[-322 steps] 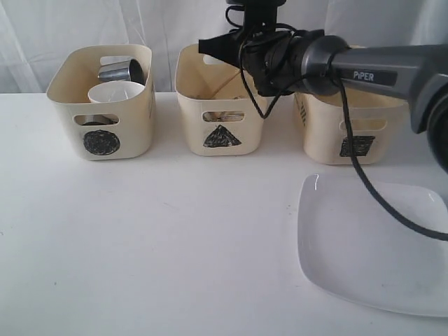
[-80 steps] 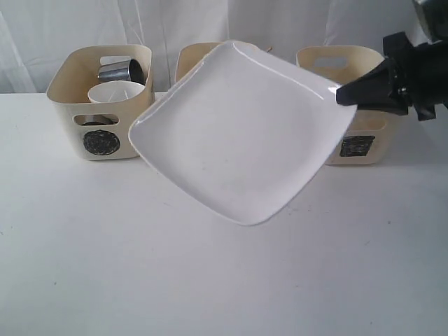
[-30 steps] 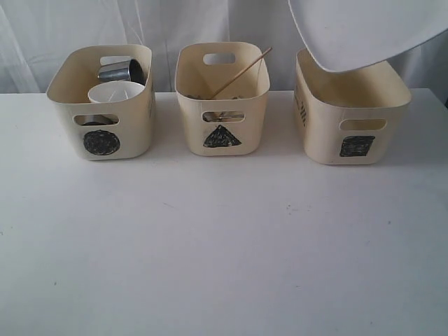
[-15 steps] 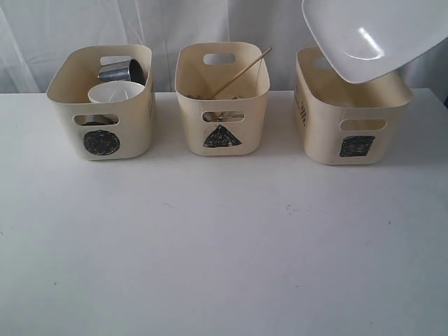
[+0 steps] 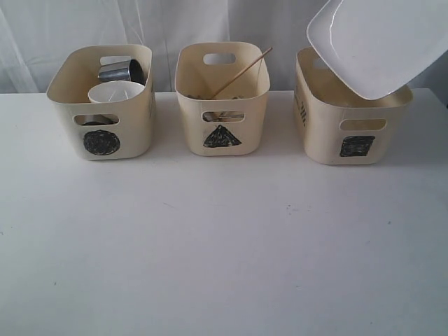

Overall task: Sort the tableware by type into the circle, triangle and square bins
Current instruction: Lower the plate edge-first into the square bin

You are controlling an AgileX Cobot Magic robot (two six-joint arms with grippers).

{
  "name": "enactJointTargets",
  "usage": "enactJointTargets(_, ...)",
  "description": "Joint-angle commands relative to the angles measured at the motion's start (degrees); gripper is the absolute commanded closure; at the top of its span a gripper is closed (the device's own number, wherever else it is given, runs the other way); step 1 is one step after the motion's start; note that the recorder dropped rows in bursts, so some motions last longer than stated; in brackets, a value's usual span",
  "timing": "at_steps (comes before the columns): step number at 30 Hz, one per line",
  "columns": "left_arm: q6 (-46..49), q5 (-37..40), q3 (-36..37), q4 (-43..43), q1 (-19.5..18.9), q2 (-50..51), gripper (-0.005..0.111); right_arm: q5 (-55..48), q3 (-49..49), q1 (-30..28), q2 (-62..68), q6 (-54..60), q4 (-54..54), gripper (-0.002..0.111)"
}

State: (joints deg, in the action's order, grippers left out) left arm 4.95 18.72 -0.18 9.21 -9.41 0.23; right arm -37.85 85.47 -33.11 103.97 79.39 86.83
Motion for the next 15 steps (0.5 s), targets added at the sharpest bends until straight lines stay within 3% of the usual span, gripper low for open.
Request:
enactJointTargets(1, -0.01, 1.37, 0.18, 0.55, -0.27, -0.23, 0.107, 0.19, 0.82, 1.14, 0.13, 1.56, 3.8, 0.108)
enactJointTargets(15, -0.01, 1.37, 0.18, 0.55, -0.27, -0.23, 0.107, 4.1, 0.82, 2.8, 2.61, 5.83, 3.8, 0.108)
